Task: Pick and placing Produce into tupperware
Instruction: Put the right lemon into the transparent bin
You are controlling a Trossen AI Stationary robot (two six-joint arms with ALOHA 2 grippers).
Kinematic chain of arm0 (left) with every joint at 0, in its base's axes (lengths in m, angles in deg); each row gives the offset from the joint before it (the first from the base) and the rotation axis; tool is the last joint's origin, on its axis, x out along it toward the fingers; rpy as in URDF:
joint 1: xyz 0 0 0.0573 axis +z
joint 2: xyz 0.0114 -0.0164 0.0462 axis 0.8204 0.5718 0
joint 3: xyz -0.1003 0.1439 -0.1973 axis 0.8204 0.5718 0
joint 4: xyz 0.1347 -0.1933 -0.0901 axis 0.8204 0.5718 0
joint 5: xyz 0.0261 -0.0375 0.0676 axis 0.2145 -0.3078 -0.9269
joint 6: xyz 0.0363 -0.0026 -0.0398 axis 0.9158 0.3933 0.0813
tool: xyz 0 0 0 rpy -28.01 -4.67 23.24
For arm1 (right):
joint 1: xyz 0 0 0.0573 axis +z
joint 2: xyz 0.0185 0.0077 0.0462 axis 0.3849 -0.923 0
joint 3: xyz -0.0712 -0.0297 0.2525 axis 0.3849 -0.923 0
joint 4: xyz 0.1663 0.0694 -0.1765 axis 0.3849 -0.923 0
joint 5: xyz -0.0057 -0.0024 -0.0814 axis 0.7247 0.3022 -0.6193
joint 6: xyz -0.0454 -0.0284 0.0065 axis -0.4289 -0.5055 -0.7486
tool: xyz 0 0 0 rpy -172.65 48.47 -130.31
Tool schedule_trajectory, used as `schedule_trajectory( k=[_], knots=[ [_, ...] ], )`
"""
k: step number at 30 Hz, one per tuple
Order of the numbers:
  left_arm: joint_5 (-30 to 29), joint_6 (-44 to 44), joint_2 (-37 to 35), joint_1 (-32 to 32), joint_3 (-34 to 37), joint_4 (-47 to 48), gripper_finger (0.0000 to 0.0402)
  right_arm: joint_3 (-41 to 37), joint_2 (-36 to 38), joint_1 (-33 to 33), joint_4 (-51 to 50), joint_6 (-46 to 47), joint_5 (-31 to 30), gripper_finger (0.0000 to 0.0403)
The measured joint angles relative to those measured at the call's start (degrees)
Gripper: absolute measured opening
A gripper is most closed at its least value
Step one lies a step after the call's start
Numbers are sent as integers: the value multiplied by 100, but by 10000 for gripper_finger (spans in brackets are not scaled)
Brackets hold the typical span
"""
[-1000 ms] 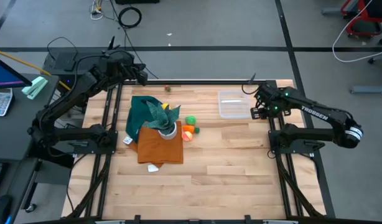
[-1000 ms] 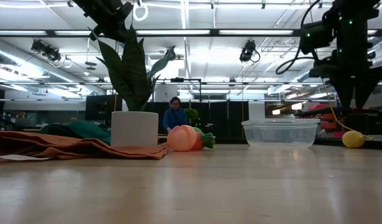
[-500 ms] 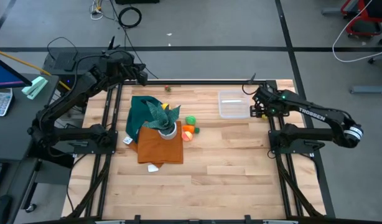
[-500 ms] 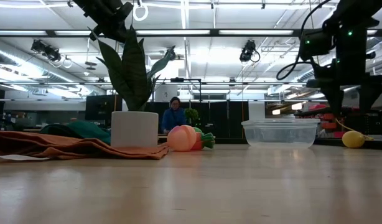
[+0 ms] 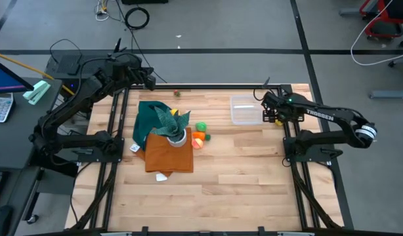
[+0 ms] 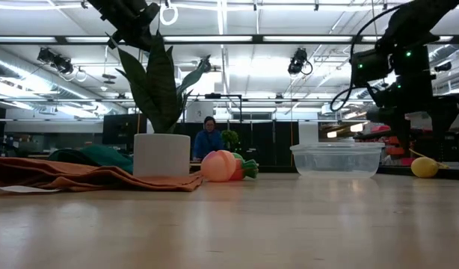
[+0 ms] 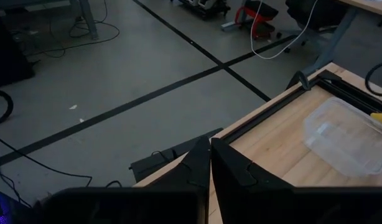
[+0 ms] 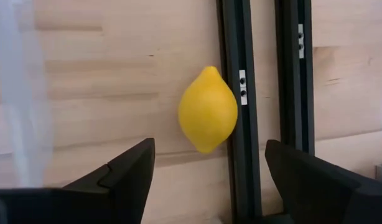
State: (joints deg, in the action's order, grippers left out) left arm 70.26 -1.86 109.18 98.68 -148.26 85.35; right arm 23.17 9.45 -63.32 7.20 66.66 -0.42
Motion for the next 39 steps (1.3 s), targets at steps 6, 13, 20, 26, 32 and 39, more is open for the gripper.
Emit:
schedule_trajectory(
  k=[6, 13, 20, 26, 32, 39],
  knots=[
    [0, 1, -2, 0, 0, 80, 29, 2, -339, -282, 153, -152, -31, 274],
    [0, 0, -2, 0, 1, 240, 20, 2, -385, -688, 409, -253, 31, 273],
    [0, -1, -2, 0, 2, 286, 20, -223, -389, -1081, 518, -368, 413, 272],
    [0, -1, -2, -1, 2, 292, 29, -565, -382, -1130, 793, -325, 559, 272],
    [0, -1, -2, -2, 2, 291, 23, -581, -380, -1135, 1126, -347, 517, 270],
    [0, -1, -2, -2, 2, 291, 18, -581, -414, -1242, 1308, -414, 495, 263]
  ],
)
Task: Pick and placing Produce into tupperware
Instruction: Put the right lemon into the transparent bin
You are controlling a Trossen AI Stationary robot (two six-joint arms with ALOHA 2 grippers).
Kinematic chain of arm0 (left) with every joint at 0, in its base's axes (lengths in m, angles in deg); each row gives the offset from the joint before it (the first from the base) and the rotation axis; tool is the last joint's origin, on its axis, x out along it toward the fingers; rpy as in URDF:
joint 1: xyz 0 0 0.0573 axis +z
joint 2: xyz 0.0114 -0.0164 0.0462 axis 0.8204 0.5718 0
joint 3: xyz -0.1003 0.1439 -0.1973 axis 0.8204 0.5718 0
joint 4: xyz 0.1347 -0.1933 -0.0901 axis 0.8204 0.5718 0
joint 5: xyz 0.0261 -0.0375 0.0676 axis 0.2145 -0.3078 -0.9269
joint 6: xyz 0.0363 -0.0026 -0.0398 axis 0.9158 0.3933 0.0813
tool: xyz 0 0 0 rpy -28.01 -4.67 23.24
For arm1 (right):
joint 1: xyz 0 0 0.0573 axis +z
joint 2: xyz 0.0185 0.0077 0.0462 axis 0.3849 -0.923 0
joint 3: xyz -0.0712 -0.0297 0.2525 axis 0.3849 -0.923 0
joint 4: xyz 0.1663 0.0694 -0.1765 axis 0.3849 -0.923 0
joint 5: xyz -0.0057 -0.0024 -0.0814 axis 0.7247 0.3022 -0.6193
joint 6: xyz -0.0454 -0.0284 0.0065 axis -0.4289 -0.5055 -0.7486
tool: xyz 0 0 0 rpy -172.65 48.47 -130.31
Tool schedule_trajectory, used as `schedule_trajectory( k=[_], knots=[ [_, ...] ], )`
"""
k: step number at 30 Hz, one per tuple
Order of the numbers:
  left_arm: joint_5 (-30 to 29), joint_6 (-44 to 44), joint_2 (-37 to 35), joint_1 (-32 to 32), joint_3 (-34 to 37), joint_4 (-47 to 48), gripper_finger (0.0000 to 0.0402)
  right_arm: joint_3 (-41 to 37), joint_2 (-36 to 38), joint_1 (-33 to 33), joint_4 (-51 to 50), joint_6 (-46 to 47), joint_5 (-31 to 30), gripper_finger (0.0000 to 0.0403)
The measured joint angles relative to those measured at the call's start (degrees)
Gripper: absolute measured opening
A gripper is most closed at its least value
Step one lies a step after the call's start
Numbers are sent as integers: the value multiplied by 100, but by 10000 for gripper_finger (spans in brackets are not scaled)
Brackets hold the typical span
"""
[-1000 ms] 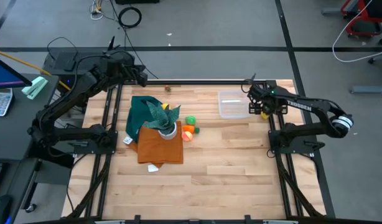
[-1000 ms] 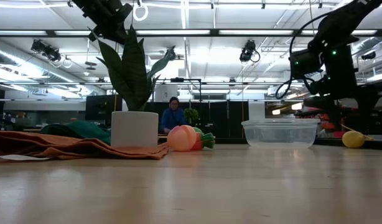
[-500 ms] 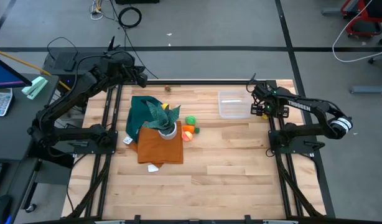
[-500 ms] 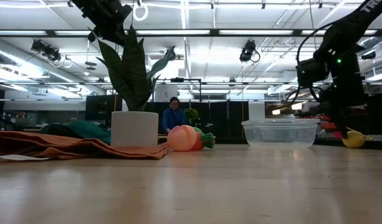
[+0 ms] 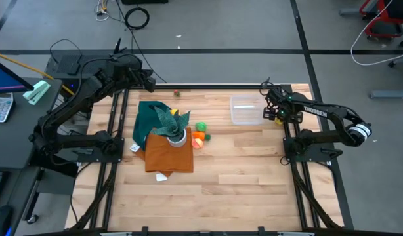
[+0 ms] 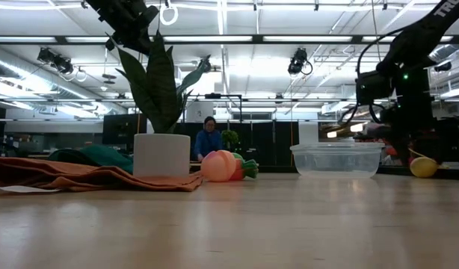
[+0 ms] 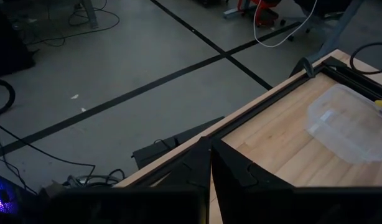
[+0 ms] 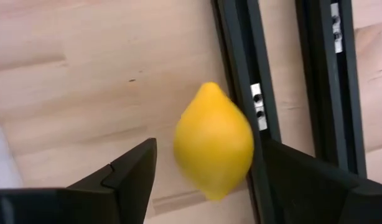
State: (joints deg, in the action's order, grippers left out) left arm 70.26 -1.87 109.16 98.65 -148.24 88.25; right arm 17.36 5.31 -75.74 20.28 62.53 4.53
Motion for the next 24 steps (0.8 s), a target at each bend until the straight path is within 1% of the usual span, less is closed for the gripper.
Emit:
schedule_trajectory(
  k=[8, 14, 19, 24],
  knots=[
    [0, -2, 0, 1, 0, 0, 27, 0, -222, -228, 301, -164, 107, 262],
    [0, -2, 0, 1, 0, -2, 18, 20, -446, -229, 314, -259, 90, 262],
    [0, -2, 0, 0, 0, -2, 14, 13, -467, -229, 379, -246, 77, 262],
    [0, -2, 0, 1, 0, -7, 20, 7, -471, -231, 382, -250, 66, 245]
  ],
)
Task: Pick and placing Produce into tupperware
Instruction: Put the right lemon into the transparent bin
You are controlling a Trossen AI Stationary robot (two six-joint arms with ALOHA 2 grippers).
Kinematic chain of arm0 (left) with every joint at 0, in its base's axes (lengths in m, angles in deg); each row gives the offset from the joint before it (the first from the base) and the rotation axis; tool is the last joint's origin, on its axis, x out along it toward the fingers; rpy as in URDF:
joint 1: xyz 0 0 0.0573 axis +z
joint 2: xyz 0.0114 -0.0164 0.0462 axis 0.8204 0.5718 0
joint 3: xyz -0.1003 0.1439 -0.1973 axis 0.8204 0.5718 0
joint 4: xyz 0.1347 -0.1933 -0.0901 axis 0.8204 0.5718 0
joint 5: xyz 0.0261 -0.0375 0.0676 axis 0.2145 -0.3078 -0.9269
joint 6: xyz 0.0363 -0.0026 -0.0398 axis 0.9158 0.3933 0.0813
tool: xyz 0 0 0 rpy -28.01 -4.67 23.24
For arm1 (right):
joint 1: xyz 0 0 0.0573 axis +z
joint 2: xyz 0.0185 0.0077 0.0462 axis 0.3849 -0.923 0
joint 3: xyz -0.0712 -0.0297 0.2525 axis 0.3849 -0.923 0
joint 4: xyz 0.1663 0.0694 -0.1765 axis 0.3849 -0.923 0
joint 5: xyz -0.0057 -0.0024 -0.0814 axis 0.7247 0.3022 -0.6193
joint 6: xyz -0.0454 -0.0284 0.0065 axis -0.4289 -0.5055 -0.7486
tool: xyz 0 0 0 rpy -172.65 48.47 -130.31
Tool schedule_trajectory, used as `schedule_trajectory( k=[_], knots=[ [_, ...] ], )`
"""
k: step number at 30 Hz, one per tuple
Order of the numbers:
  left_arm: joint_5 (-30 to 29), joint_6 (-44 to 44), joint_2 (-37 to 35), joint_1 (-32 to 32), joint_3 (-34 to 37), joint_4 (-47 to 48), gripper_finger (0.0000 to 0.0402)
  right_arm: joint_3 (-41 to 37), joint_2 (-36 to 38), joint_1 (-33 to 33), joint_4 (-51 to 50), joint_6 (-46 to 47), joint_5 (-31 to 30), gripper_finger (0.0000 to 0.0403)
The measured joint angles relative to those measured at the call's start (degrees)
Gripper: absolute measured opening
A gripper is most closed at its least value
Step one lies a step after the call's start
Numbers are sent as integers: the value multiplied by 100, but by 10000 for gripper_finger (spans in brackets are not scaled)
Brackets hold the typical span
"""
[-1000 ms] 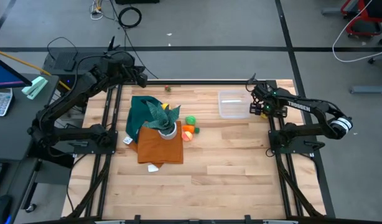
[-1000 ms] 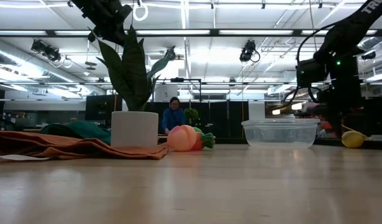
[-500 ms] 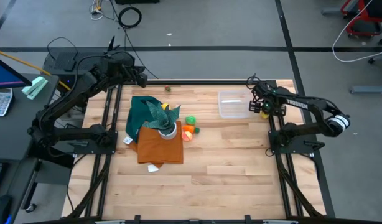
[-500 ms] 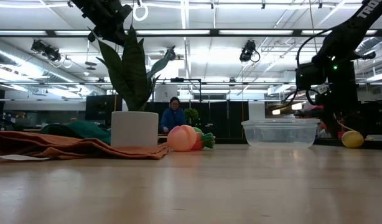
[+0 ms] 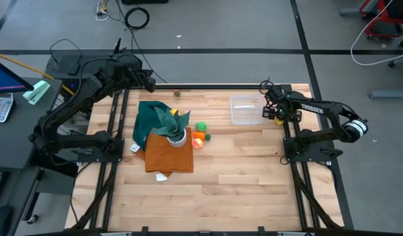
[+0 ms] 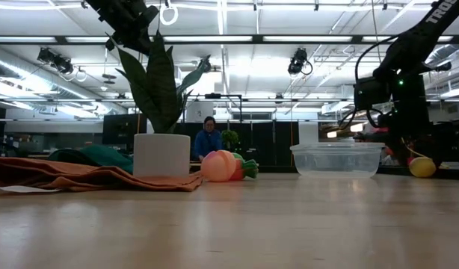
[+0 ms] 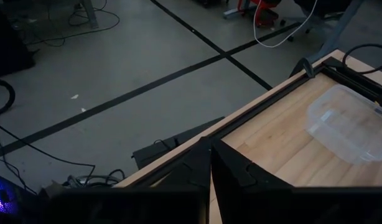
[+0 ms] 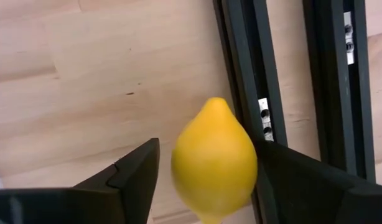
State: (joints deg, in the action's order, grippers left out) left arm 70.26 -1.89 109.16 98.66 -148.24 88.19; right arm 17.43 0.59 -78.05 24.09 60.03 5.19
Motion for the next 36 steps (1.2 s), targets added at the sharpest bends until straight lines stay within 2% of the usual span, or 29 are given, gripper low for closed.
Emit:
schedule_trajectory(
  k=[9, 12, 20, 36],
  knots=[
    [0, -2, 0, -1, 0, -28, 20, -2, 2, -5, 94, -22, -53, 151],
    [0, 0, 0, -1, 0, -28, 16, 4, 0, -4, 235, -26, -28, 132],
    [0, 2, 0, 0, 0, -33, 20, -18, 228, 2, 172, -22, 88, 140],
    [0, 2, 0, 0, 0, -33, 15, 51, 691, 6, -438, -23, 224, 129]
  ],
)
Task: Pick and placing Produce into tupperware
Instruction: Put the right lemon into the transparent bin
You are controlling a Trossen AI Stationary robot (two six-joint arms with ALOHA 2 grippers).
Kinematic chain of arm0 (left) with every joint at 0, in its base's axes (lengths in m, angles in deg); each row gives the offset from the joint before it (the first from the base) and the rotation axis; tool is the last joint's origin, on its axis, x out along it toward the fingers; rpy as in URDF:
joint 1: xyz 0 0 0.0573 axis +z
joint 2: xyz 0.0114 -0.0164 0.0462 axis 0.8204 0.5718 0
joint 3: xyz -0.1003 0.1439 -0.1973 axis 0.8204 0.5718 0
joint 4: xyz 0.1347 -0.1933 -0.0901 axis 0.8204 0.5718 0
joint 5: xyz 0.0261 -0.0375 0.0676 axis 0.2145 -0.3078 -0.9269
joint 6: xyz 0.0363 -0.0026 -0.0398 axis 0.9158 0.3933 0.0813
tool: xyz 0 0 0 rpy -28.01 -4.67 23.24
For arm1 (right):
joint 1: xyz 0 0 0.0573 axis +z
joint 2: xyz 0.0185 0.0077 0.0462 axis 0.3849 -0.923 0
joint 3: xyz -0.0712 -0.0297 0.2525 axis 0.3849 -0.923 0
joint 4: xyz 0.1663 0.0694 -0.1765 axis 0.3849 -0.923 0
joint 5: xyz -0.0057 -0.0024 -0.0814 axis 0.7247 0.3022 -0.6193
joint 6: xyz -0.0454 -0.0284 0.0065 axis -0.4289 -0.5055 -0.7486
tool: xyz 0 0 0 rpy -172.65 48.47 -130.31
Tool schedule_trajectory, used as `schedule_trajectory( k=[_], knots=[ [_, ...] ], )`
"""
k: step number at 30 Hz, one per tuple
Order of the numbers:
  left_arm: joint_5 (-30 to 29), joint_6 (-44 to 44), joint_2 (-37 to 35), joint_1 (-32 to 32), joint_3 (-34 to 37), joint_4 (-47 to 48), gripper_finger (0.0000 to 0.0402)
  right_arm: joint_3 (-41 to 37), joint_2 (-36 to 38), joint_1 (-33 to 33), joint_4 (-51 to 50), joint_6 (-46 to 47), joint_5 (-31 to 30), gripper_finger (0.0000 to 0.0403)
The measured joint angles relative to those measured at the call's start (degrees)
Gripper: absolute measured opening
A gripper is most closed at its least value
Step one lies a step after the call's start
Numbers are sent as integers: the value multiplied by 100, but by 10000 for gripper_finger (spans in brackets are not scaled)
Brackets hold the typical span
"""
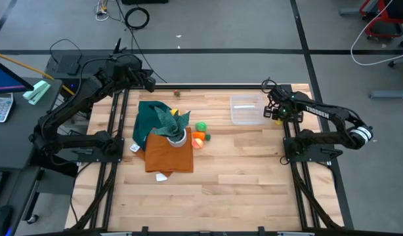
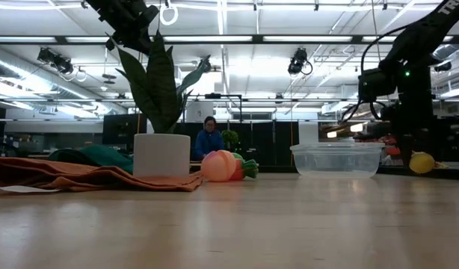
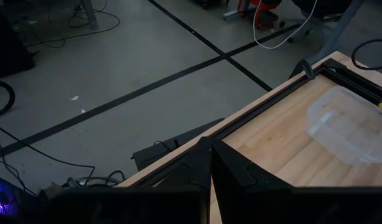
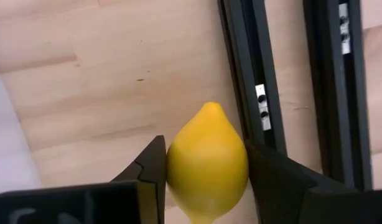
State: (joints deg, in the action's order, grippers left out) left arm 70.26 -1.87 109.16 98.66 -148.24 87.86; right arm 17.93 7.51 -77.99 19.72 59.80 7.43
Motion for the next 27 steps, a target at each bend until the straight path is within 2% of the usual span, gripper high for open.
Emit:
schedule_trajectory(
  k=[8, 16, 21, 27],
  knots=[
    [0, -2, 0, 1, 0, 0, 24, 763, 190, 1, -608, -292, -62, 130],
    [0, -2, 0, 1, 0, 0, 15, 1449, 188, 222, -1249, -577, -114, 129],
    [-1, -1, 0, 0, 0, 0, 17, 1676, 95, 545, -1133, -762, 166, 129],
    [0, -2, 0, 1, 0, -2, 24, 2072, -357, 995, -851, -839, 219, 129]
  ],
)
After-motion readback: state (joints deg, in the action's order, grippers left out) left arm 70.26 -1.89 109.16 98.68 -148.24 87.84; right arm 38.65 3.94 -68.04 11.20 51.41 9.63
